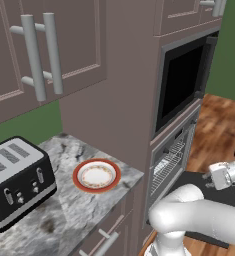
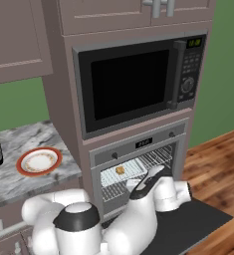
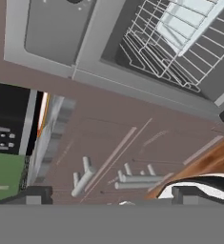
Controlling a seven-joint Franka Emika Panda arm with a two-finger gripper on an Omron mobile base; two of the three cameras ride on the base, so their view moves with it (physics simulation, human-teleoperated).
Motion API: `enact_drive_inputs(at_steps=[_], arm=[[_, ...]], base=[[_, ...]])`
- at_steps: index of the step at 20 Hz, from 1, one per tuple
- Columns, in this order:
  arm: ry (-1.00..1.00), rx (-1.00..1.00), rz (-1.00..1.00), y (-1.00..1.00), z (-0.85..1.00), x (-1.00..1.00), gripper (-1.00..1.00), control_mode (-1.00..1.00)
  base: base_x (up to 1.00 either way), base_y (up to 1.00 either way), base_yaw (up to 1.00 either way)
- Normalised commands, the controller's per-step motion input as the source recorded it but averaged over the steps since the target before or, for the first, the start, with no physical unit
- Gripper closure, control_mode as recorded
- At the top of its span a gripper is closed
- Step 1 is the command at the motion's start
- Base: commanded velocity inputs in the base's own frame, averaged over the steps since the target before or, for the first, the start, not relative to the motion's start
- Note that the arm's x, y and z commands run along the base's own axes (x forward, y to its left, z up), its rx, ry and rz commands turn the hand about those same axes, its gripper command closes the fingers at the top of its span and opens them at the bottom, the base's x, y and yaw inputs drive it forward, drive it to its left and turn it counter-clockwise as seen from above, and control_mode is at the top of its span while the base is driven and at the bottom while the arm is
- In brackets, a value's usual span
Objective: Take the baked cake out of the oven and place it on the plate for cooling. Then close the oven door.
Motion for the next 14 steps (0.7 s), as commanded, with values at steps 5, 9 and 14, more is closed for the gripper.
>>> enact_drive_inputs(at_steps=[5,9,14], arm=[[0.0,0.06,-0.04,0.17,-0.09,0.06,-1.0,-1.0],[0.0,0.05,-0.11,0.05,-0.16,0.1,-1.0,-1.0],[0.0,0.01,-0.13,0.04,-0.19,0.2,-1.0,-1.0]], base=[[0.0,0.0,0.0],[0.0,0.0,0.0],[0.0,0.0,0.0]])
